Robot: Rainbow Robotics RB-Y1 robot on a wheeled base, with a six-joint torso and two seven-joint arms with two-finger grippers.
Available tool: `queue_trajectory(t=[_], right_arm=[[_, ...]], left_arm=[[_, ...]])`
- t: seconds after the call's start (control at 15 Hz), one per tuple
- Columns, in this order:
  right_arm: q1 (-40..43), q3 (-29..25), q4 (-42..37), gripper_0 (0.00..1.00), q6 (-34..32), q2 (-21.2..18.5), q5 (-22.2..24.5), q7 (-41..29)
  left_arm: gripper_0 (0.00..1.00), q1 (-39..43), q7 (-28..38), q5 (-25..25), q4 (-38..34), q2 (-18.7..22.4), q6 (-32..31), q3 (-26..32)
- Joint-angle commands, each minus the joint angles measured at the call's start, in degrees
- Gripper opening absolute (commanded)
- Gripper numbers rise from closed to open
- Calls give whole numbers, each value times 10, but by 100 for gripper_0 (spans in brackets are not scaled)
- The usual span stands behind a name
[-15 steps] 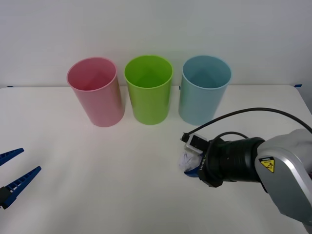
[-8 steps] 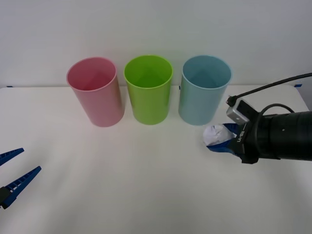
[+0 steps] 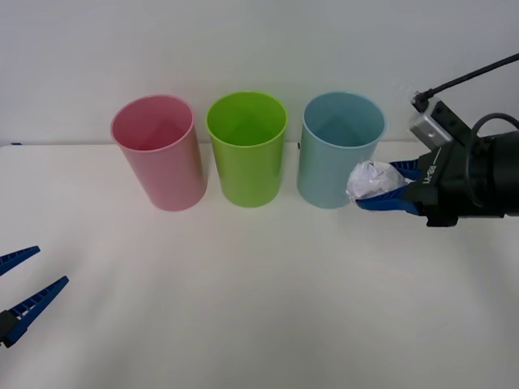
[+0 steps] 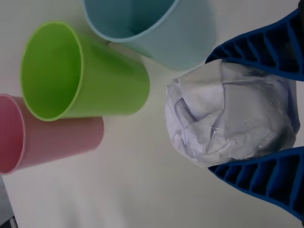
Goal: Put cans in the blue bin and PET bottles in the pink bin and trash in the green bin.
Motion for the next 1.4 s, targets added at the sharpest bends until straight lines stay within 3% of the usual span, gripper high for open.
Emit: queue_trajectory(t=[0.07, 0.67, 1.0, 1.4], right_arm=[[-78, 26, 58, 0, 1, 11, 4, -9], [-232, 94, 179, 0, 16, 135, 144, -40], [-284, 171, 246, 0, 108, 142, 179, -71], [-357, 184, 359, 0, 138, 172, 213, -78]], left_arm=[[86, 0, 0, 0, 0, 0, 0, 0], [85, 0, 0, 0, 0, 0, 0, 0], [85, 0, 0, 0, 0, 0, 0, 0], [85, 0, 0, 0, 0, 0, 0, 0]])
